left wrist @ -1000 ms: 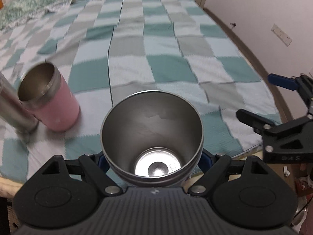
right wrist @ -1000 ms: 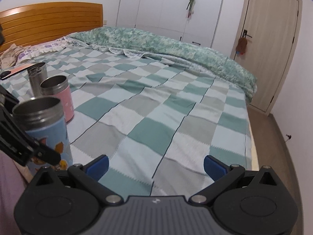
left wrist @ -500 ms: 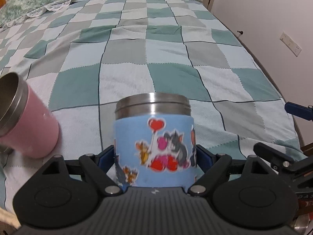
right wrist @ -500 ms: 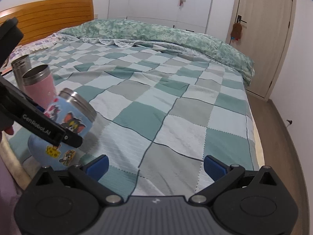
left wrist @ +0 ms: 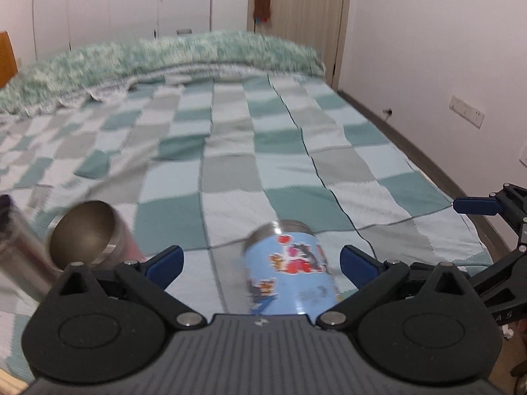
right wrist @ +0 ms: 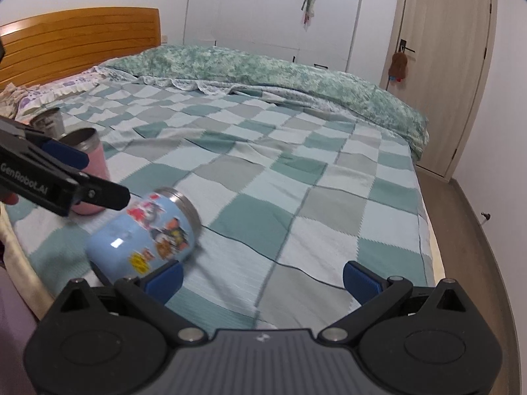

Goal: Flip cup upright

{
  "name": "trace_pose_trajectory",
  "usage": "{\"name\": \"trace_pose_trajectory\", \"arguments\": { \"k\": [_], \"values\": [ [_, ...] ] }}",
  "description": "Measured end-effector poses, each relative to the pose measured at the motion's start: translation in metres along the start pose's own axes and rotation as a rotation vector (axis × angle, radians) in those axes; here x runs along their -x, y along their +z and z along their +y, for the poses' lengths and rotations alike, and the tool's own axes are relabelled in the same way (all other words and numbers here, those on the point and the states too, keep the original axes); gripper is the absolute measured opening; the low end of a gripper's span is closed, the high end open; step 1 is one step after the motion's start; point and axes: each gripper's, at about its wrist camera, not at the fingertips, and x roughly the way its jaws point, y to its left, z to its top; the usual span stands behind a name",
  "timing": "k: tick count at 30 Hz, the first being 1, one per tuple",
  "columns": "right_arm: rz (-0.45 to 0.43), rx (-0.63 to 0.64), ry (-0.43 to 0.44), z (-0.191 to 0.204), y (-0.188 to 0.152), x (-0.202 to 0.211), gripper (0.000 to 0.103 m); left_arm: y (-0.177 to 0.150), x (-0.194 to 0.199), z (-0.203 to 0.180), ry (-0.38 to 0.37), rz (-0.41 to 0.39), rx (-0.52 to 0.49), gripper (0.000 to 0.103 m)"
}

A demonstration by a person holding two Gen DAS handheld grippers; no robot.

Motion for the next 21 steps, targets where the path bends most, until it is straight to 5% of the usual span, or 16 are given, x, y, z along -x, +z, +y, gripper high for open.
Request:
{"name": "trace_pose_trajectory", "arguments": {
  "k": [8, 21],
  "values": [
    [-0.014, -0.029, 0.033, 0.045, 0.022, -0.001, 0.103, -0.024, 0.035, 0.048, 0.075, -0.118, -0.027, 0.103],
    [0.026, -0.083, 0.043, 0.091, 0.037, -0.020, 0.103, -0.067, 0.054, 0.117, 0.098, -0.175, -0.032, 0.103]
  ]
}}
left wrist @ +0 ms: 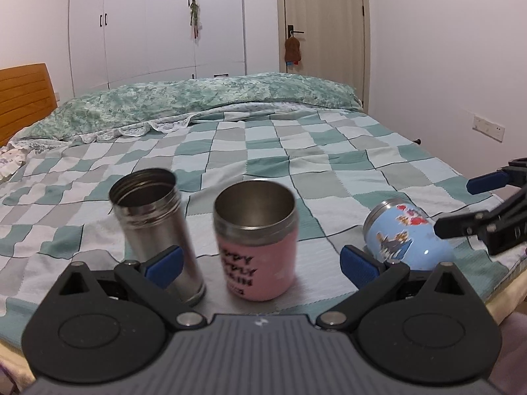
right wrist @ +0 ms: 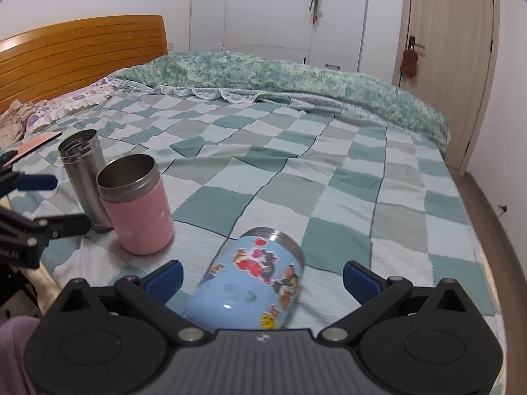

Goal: Flip cup upright

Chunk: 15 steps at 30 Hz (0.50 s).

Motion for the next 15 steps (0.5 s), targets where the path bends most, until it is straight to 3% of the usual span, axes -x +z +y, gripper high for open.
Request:
{"name": "trace_pose_trajectory", "arguments": {
  "k": [7, 15],
  "values": [
    [0.124, -0.077, -0.006, -0.001, -0.003, -0.029, 0.103, -0.022, -0.003, 0.016, -0.029, -0.021, -0.021, 0.103],
    [0.205, -0.228, -0.017, -0.017, 0.001, -0.059, 0.103, -0.034, -0.018, 0.025, -0.066, -0.031, -0.015, 0.103]
  ]
}}
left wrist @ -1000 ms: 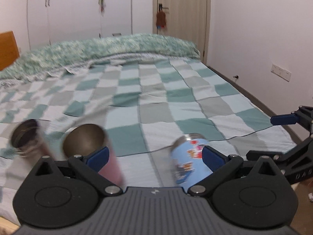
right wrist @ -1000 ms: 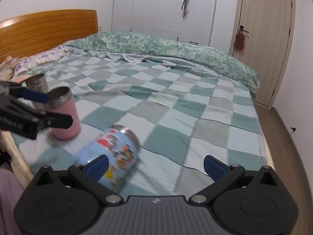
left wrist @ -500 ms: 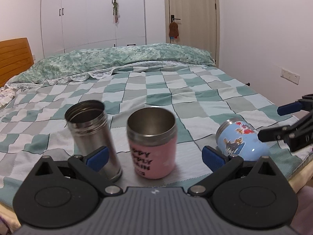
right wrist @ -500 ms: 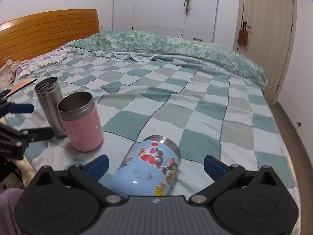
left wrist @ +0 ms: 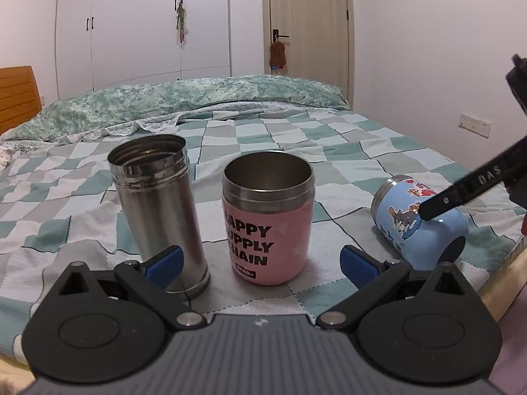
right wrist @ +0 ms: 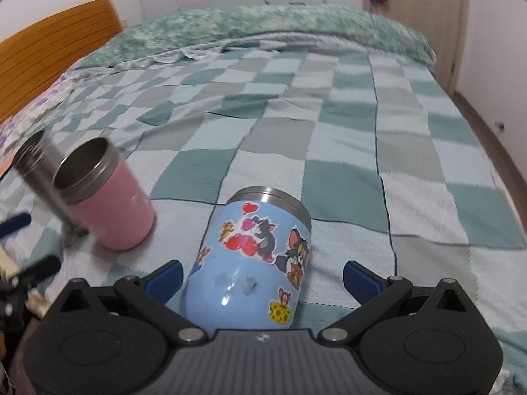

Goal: Flip cup upright

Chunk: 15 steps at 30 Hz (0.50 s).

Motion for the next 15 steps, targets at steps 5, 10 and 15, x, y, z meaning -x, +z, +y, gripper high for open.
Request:
{"name": "trace_pose_trajectory", "arguments": {
  "k": [5, 10, 15],
  "values": [
    [0.053, -0.050, 0.007, -0.004, 0.014, -0.025, 0.103, -0.004, -0.009, 0.007, -0.010, 0.003, 0.016, 0.103],
    [0.093, -0.049, 0.013, 0.000, 0.020, -0.045, 0.103, -0.004, -0.017, 0.011, -0.015, 0.001, 0.028, 0.103],
    [0.121, -0.053, 0.044, 0.001, 0.022, -0.059, 0.094, -0.006, -0.021, 0.014, -0.019, 0.004, 0.035, 0.103]
  ]
}}
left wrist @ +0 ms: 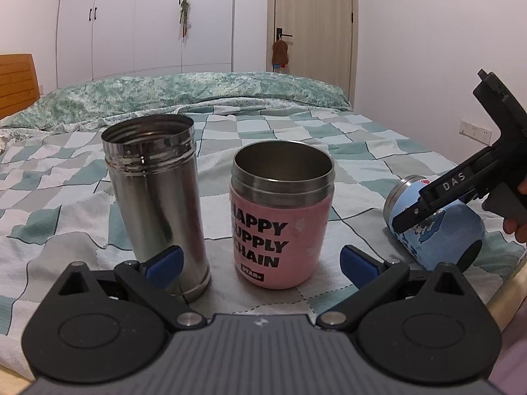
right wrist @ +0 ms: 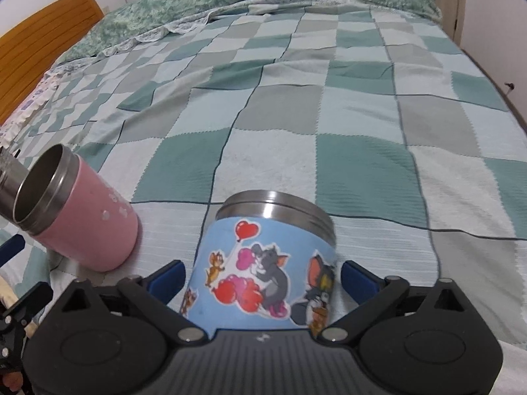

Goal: Flip cup upright

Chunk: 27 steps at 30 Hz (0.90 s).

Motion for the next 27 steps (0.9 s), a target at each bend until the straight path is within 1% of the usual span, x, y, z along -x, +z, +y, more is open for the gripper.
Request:
{"name": "trace_pose_trajectory", "arguments": {
  "k": [2, 5, 7, 10, 14, 18, 23, 25, 27],
  "values": [
    [0.021, -0.006, 0.004, -0.001, 0.001, -0.006, 0.090, 0.000, -0.002, 0.000, 0.001, 0.004, 0.003, 0.103],
    [0.037, -0.022, 0.046, -0.007, 0.004, -0.009, 0.090, 0.000, -0.002, 0.000, 0.000, 0.003, 0.004, 0.103],
    [0.030, -0.037, 0.079, -0.011, 0.003, -0.005, 0.088, 0.000, -0.002, 0.000, -0.002, 0.000, 0.003, 0.103],
    [-0.005, -0.028, 0.094, -0.012, -0.003, 0.003, 0.088, 0.001, -0.001, -0.002, -0.004, -0.007, 0.001, 0.103],
    [-0.095, -0.017, 0.122, -0.012, -0.016, 0.020, 0.086, 0.002, 0.004, -0.005, -0.008, -0.015, 0.005, 0.103],
    [-0.228, 0.060, 0.131, -0.003, -0.035, 0.046, 0.085, 0.003, 0.010, -0.005, -0.006, -0.026, 0.012, 0.103],
    [-0.429, 0.192, 0.079, 0.020, -0.056, 0.069, 0.084, 0.004, 0.018, -0.004, -0.005, -0.048, 0.041, 0.103],
    [-0.496, 0.229, 0.056, 0.030, -0.059, 0.073, 0.084, 0.004, 0.021, -0.002, -0.001, -0.057, 0.051, 0.103],
    [-0.572, 0.270, 0.015, 0.041, -0.060, 0.073, 0.084, 0.004, 0.023, 0.001, 0.004, -0.064, 0.063, 0.103]
  ]
}}
